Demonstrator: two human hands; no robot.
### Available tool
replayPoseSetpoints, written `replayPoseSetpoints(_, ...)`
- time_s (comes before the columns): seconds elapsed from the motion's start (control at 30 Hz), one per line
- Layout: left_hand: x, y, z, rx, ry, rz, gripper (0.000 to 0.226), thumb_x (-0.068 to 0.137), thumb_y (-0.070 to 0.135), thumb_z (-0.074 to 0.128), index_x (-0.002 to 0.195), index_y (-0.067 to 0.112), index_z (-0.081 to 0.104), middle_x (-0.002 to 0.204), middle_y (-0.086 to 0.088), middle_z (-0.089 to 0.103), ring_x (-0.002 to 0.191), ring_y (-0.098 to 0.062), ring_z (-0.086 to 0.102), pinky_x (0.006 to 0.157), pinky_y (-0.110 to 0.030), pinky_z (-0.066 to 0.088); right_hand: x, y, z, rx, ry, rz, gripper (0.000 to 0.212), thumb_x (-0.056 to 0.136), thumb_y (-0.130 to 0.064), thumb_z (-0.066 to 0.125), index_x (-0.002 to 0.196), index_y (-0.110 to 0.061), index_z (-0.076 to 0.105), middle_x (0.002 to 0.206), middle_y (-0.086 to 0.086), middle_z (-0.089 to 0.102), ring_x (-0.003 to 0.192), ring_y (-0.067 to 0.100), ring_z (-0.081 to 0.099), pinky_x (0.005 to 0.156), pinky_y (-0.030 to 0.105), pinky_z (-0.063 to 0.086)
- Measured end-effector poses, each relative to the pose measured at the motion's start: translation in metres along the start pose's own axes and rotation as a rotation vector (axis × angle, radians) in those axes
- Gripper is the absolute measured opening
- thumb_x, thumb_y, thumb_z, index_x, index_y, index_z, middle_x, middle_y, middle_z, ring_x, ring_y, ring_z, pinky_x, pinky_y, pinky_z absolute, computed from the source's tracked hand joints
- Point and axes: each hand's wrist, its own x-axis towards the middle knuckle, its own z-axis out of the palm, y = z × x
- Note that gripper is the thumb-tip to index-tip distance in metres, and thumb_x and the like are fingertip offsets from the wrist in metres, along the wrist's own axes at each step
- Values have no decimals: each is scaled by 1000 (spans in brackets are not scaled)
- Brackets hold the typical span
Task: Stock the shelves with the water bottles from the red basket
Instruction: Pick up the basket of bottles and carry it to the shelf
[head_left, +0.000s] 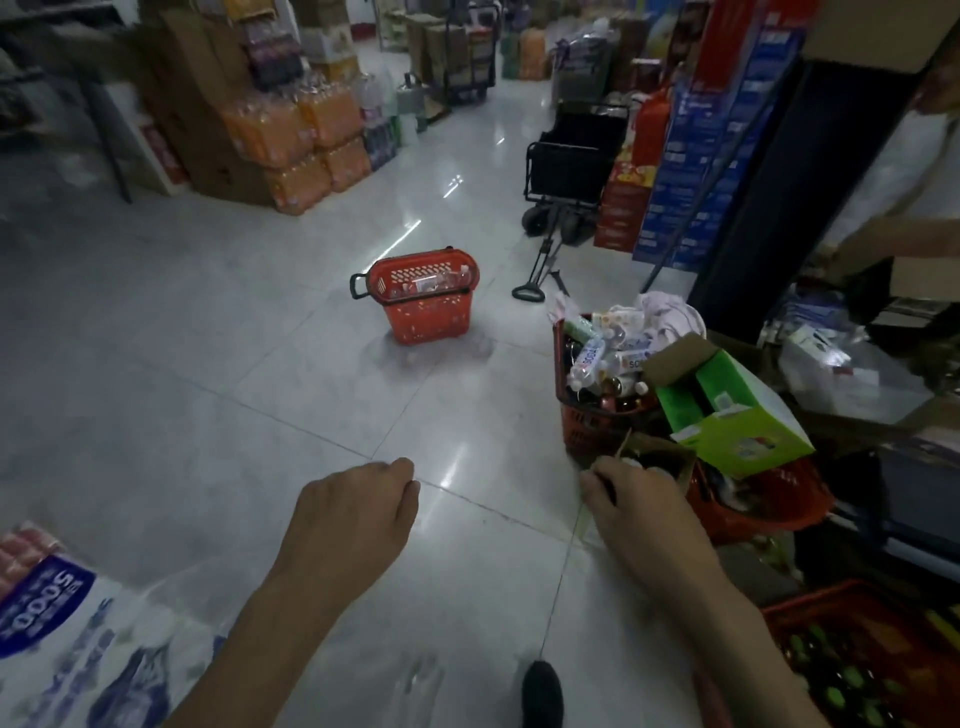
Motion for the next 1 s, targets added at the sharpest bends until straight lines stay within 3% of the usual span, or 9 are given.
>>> replayPoseSetpoints(0.07,47,-9,9,31,-27,-38,27,89,35,37,65,24,37,48,10,33,36,-10,29,36,-18,26,59,-2,-8,-9,-30,-19,32,100,-34,47,76,-16,54,68,0,60,66,18,57,63,36,44)
replayPoseSetpoints(0.17,114,-34,18,78,-55,-118,29,89,28,53,64,25,38,45,8,39,35,-9,27,38,-15,14,151,-12,-14,2,-54,-72,30,100,-34,48,79,-15,58,70,2,63,66,20,58,62,36,47)
replayPoseSetpoints(0.33,217,-91,36,111,-57,-295,27,88,29,60,65,21,47,49,6,48,38,-15,45,41,-20,34,296,-43,-1,-13,-98,-184,31,99,-31,51,75,-12,57,63,2,59,61,20,58,62,40,48)
replayPoseSetpoints(0.57,373,-191,105,84,-1,-400,30,90,27,57,64,18,46,51,6,47,38,-14,42,41,-20,29,504,-95,45,-77,-136,-290,32,97,-31,51,70,-13,52,62,2,57,62,22,56,63,44,50)
replayPoseSetpoints(0.67,452,-235,123,48,-29,-388,29,90,25,59,65,19,46,52,6,48,39,-12,39,41,-17,22,587,-123,50,-92,-144,-274,29,97,-34,49,75,-16,56,66,0,60,64,20,57,65,43,52)
replayPoseSetpoints(0.77,532,-268,135,31,-54,-349,24,91,26,59,69,17,51,56,4,50,43,-12,42,45,-19,26,662,-143,49,-93,-154,-250,25,99,-36,47,84,-20,60,75,-3,64,69,18,59,70,43,54)
replayPoseSetpoints(0.87,608,-293,152,4,-111,-289,13,91,28,60,91,16,64,74,0,62,59,-15,54,51,-22,36,729,-156,50,-71,-177,-212,21,100,-37,48,108,-24,61,101,-2,68,87,15,63,80,40,56)
replayPoseSetpoints(0.93,656,-309,169,8,-150,-232,30,89,32,62,115,18,64,101,-4,69,82,-20,64,64,-30,49,774,-158,56,-63,-209,-175,31,99,-41,49,126,-27,55,120,-3,62,102,14,61,88,36,53)
replayPoseSetpoints(1.0,703,-327,188,11,-190,-210,44,90,37,60,131,22,56,123,-5,65,103,-23,64,78,-35,53,823,-156,68,-73,-225,-154,40,98,-45,50,135,-30,48,130,-1,55,111,15,57,91,34,51)
